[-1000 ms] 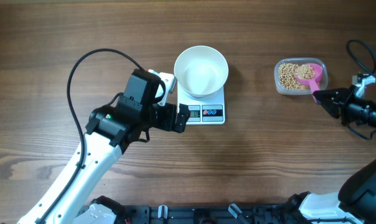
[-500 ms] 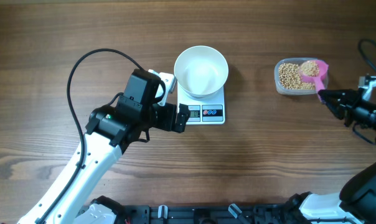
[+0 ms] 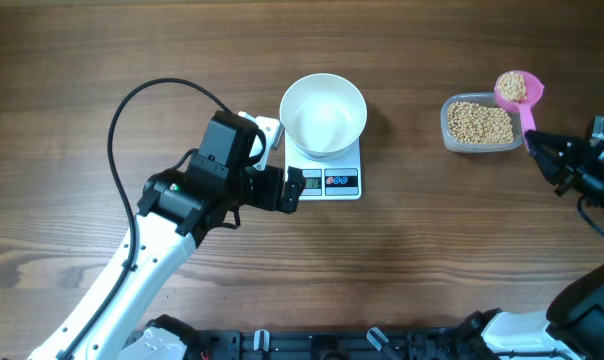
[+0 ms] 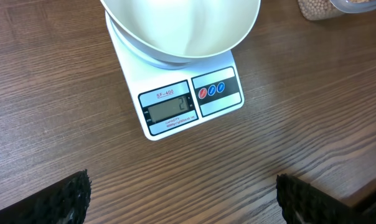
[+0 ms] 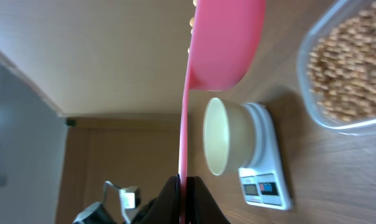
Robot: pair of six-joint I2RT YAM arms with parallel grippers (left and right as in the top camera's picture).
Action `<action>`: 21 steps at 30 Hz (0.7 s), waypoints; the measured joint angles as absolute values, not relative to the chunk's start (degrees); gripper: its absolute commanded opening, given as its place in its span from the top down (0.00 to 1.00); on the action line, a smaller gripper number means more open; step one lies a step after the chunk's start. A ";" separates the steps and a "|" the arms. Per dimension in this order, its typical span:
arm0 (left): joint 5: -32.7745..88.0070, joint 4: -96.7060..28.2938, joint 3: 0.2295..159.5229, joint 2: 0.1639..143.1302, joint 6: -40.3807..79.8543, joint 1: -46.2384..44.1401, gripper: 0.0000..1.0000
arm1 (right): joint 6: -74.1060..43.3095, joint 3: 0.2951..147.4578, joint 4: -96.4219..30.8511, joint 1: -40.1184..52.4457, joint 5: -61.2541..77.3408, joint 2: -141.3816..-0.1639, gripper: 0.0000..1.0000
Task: Scoop item into bowl and weigh 150g on scale
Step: 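Lift the filled scoop with the right gripper and carry it over the bowl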
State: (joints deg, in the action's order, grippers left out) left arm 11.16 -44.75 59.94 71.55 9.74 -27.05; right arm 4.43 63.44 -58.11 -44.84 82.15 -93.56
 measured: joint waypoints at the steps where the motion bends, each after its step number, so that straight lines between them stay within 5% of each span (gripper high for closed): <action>1: 11.16 -44.75 59.94 71.55 9.74 -27.05 0.00 | 4.43 63.44 -58.08 -44.82 82.81 -93.56 0.96; 21: 11.16 -44.75 59.94 71.55 9.74 -27.05 0.00 | 1.52 64.55 -56.38 -21.76 80.71 -93.56 0.95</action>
State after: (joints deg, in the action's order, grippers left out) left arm 11.16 -44.75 59.94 71.55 9.74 -27.05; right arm 1.52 64.55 -56.38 -21.76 80.71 -93.56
